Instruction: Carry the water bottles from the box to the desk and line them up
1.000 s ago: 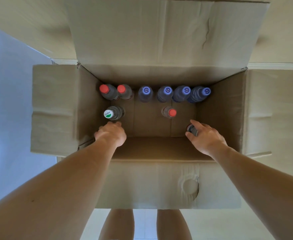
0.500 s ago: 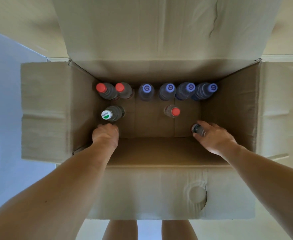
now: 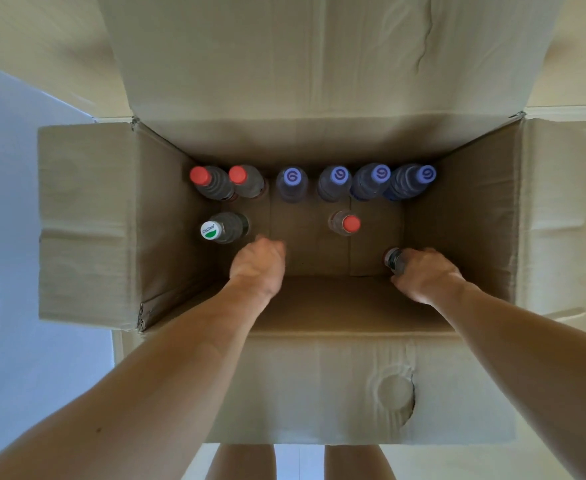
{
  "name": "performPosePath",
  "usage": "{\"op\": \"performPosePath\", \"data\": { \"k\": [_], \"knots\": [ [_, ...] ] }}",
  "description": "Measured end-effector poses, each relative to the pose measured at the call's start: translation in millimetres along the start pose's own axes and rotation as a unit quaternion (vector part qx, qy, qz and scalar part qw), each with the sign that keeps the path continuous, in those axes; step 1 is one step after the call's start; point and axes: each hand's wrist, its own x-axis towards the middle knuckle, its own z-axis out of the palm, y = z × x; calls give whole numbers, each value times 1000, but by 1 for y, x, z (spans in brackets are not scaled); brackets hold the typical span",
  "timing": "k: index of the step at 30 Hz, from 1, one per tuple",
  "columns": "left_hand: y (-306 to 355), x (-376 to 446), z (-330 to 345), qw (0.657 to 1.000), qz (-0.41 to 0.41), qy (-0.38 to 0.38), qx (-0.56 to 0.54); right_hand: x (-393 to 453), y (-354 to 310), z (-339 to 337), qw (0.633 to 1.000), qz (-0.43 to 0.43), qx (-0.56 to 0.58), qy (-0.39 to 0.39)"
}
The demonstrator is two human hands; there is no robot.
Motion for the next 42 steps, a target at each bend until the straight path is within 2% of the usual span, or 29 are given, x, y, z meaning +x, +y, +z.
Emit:
{"op": "performPosePath", "data": {
  "k": [7, 13, 24, 30, 36, 40, 42],
  "knots": [
    [24, 15, -2, 994, 45, 46, -84, 12, -10, -2, 992, 20, -122, 21],
    [34, 15, 0, 992, 56, 54, -96, 13, -5, -8, 973, -30, -220, 61],
    [23, 19, 9, 986, 40, 74, -146, 17, -13, -23, 979, -82, -119, 143],
    [10, 28, 28, 977, 54, 40, -201, 29, -13, -18, 972, -110, 51, 200],
    [-1, 46, 43, 973, 63, 16, -220, 50, 2, -5, 965, -93, 184, 161],
    [-2, 59, 51, 972, 54, 25, -225, 61, 0, 10, 918, -53, 368, 136],
    [-2, 65, 54, 972, 62, 27, -225, 67, 0, 17, 896, -39, 421, 135]
  ]
}}
